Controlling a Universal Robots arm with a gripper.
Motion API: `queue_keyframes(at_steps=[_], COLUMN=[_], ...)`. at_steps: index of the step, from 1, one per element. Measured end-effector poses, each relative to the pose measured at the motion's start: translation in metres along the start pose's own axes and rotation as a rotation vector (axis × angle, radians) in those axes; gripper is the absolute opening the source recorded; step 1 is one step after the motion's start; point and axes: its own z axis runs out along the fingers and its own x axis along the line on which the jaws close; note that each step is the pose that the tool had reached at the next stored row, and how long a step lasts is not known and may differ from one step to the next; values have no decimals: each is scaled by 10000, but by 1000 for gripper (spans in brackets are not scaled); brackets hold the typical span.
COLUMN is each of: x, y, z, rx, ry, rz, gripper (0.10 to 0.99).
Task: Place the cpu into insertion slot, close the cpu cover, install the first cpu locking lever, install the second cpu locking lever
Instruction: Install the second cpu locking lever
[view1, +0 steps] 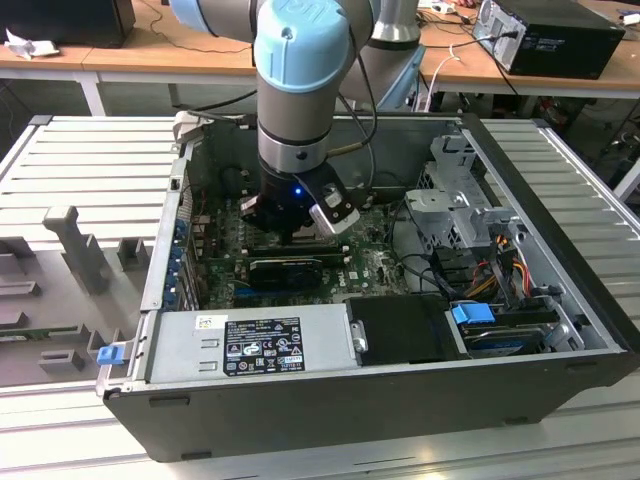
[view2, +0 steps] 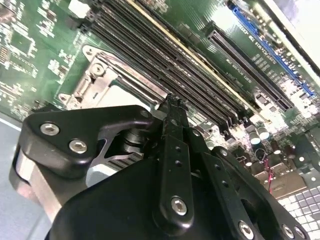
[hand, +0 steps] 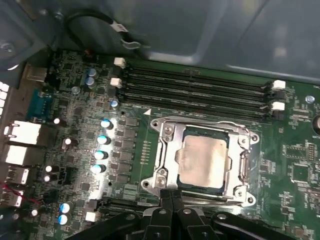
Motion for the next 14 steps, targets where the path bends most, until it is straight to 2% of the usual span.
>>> queue_keyframes(at_steps=[2,3,4,6,9,11,12,14], x=[50,74,99,136,145,150,151,156], y=[-5,-13,-30,-102,-163,-193,-206,-238], z=[3,3,3,-2,-8,-5,-2,19], rx=[-81,-171,-322,-699,-1139,-1315,-1352,-1495], ry=[-11,-24,-47,-104,-168,-193,-199,-220], rz=[-11,-12,-18,-24,-35,-39,-40,-42], gripper=[106,106,106,106,106,106,106,106])
